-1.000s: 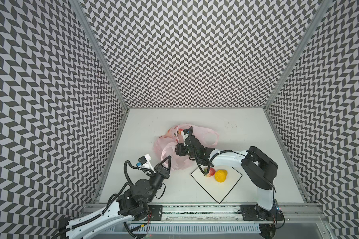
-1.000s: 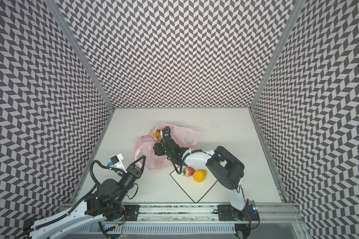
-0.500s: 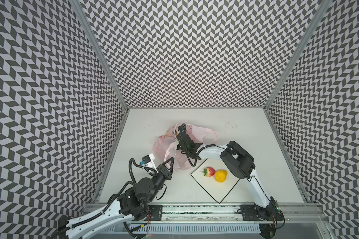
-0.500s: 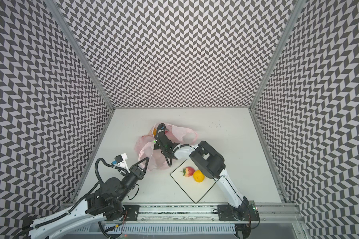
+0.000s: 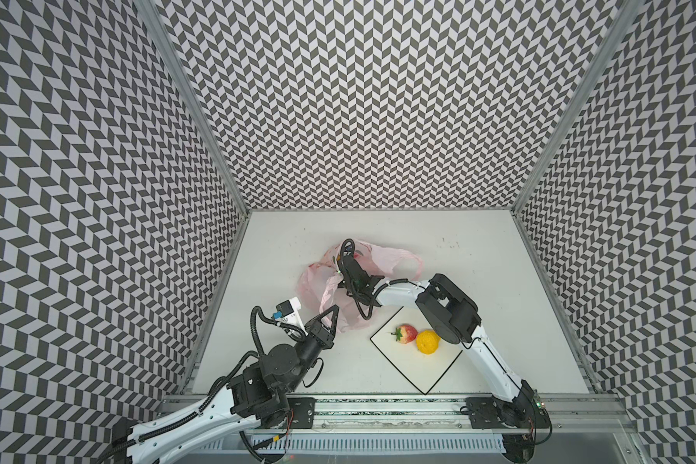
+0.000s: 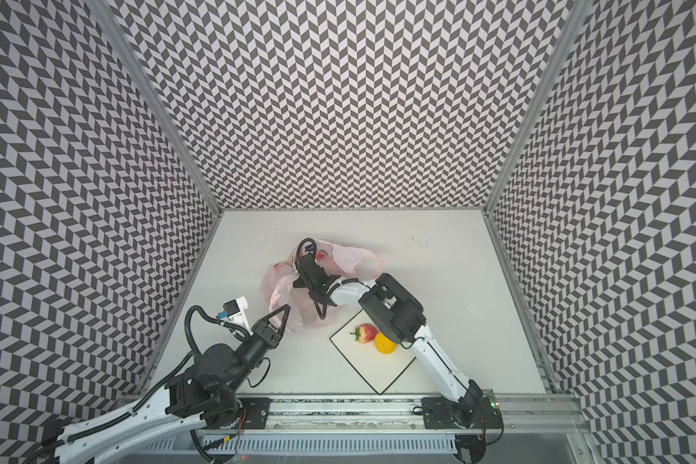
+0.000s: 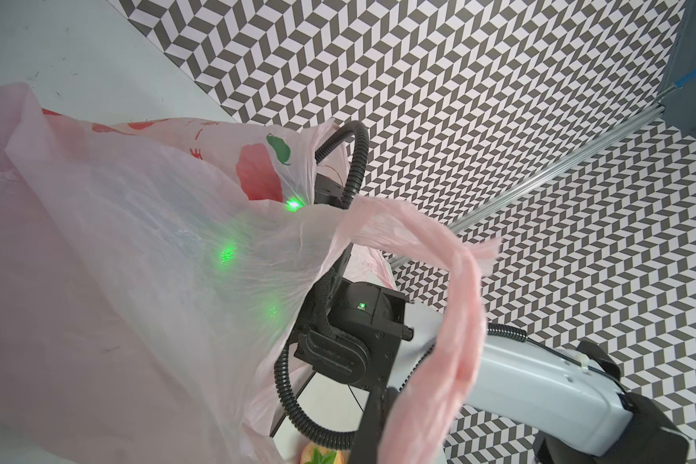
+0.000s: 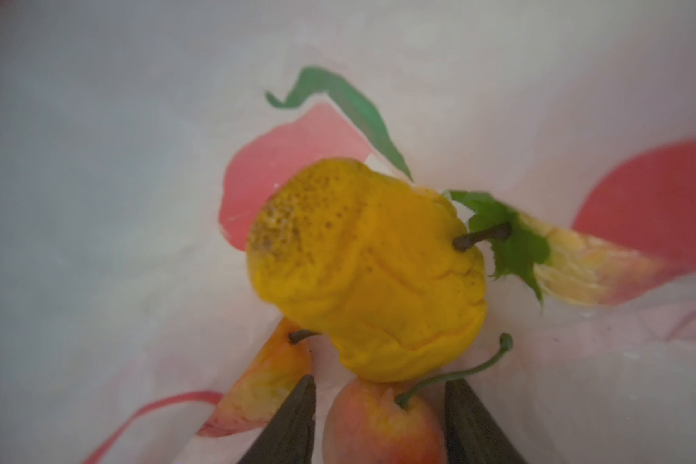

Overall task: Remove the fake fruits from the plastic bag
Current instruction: 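Grasp the small peach with the right gripper and release it on the board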

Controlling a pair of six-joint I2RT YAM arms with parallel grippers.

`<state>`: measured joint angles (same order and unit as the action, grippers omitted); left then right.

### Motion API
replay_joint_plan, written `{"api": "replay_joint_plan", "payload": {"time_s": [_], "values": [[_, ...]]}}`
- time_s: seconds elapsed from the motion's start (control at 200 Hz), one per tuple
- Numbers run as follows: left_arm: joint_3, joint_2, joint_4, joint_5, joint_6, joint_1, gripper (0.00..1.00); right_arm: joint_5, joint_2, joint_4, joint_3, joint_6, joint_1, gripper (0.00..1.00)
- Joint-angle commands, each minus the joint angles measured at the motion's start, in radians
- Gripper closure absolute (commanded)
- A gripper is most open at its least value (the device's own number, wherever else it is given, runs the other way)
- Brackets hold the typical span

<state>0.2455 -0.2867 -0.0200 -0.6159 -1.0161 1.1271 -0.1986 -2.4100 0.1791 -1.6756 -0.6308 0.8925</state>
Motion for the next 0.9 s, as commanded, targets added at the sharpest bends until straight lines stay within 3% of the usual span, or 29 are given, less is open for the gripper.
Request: {"api": "replay_joint_plan", "payload": {"time_s": [0.0, 0.511, 0.686, 0.892], "values": [[0.012, 0.018, 0.003, -0.037, -0.017, 0.000, 1.00, -0.002, 0.103, 0.030, 0.062, 0.011, 0.000, 0.54], [-0.031, -0.029, -0.082, -0.071, -0.044, -0.001, 1.00, 0.155, 0.631, 0.029, 0.546, 0.063, 0.024, 0.59], [-0.043, -0.033, -0.103, -0.074, -0.048, 0.000, 1.00, 0.141, 0.830, -0.054, 0.689, 0.096, 0.058, 0.59], [-0.057, -0.014, -0.103, -0.076, -0.049, -0.001, 1.00, 0.016, 1.077, -0.255, 0.853, 0.090, 0.147, 0.56]]}}
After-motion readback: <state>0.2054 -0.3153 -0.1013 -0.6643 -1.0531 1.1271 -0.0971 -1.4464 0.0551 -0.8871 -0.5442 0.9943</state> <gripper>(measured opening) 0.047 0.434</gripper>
